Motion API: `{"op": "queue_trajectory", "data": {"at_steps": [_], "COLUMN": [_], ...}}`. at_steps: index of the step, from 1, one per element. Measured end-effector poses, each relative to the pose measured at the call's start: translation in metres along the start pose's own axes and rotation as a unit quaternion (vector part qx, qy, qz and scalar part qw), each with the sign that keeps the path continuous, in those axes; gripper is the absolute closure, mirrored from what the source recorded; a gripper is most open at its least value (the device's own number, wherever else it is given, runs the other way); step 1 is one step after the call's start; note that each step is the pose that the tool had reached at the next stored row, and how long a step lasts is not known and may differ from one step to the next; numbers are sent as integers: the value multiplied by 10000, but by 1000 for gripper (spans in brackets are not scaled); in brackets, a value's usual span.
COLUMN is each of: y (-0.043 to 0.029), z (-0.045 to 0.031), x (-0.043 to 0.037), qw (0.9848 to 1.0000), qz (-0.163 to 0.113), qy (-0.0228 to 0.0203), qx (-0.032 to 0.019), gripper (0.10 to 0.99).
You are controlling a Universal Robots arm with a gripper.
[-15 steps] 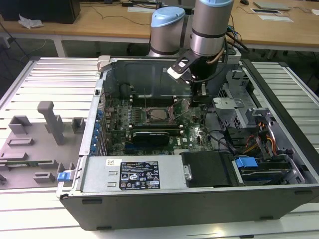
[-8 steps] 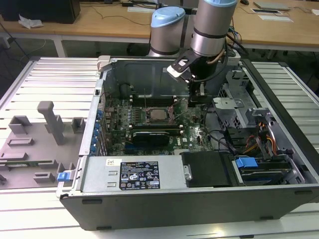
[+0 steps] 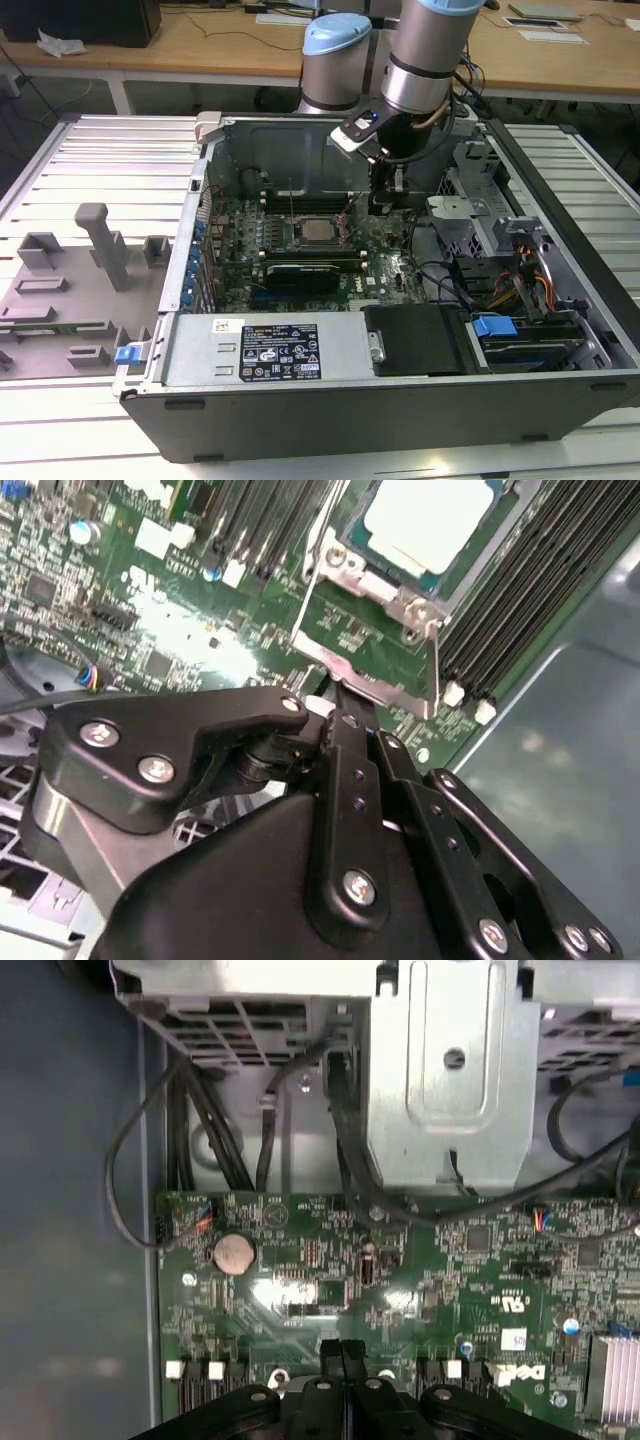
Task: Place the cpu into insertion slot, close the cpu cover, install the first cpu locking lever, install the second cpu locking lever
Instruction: 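Close the cpu cover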
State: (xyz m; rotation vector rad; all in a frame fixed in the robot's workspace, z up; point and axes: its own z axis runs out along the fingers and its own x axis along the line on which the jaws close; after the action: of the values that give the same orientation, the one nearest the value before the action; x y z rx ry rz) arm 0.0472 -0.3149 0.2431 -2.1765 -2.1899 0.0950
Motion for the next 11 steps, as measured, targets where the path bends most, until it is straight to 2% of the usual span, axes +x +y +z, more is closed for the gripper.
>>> {"op": "queue_trajectory", "data": {"at_steps": [3, 9, 11], "y": [-91, -394, -466], "z": [7, 31, 37], "x": [1, 4, 5], "qw": [10000, 9999, 9999], "qz": [0, 2, 2], "qy": [0, -1, -1], "qx": [-27, -111, -134], "gripper": [980, 980, 980]}}
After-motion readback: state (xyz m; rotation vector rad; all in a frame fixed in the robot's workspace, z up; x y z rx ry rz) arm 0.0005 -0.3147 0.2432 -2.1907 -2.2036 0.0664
